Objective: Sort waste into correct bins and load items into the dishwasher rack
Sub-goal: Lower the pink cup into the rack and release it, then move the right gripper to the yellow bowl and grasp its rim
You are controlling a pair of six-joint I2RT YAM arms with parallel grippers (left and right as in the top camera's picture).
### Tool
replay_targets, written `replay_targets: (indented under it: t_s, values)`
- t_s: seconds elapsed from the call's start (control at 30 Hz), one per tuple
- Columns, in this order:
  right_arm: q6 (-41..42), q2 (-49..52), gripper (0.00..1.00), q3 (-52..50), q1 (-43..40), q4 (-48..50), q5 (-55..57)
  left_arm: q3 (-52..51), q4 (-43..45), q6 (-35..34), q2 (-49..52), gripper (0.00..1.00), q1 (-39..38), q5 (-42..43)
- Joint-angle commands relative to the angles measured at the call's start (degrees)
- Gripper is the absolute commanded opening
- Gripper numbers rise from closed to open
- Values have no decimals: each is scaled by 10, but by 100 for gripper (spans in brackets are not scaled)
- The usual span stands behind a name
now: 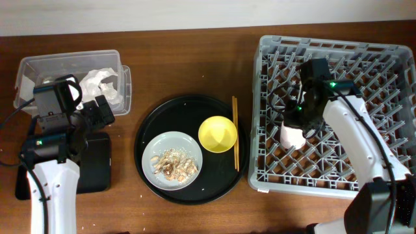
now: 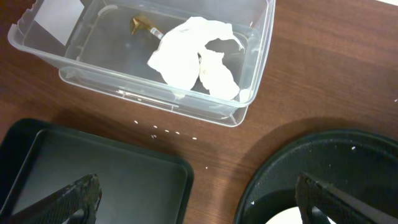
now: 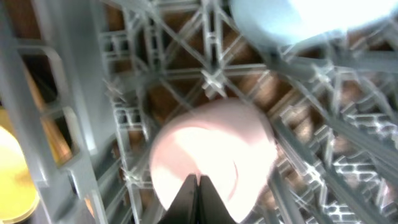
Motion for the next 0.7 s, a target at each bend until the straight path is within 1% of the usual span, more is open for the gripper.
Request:
replay_targets:
  t_s: [0.0,0.03,0.1,0.2,0.23,0.3,0.33,0.37,0.4,0.47,0.5,0.53,0.67]
  values:
    - [22,-3,4,59,1,-83,49,1,2,5,-4,99,3,4]
    - [22,-4,4,80,2,-113,47,1,2,5,-4,99,3,4]
    - [22,-6,4,97,2,-137,36,1,2,5,-4,99,3,4]
    - [22,-7,4,97,2,-131,10,1,2,5,-4,99,3,4]
    - [5,-7,4,97,4,-125,-36,1,2,5,-4,99,3,4]
    - [-59,-7,4,97,26,-101,-130,1,2,5,-4,99,3,4]
    - [-73,-7,12,97,49,-85,-146,1,2,5,-4,99,3,4]
    - [-73,-7,38,97,77,-68,-141,1,2,5,-4,99,3,4]
    - [-65,-6,49,97,99,-57,-126,1,2,5,-4,99,3,4]
    - [17,-1,49,97,138,-50,-38,1,2,5,-4,99,3,4]
    - [38,4,49,97,149,-50,-3,1,2,5,-4,99,3,4]
    - [54,14,52,97,157,-45,20,1,2,5,-4,99,3,4]
    - [76,73,52,97,159,-33,17,1,2,5,-4,99,3,4]
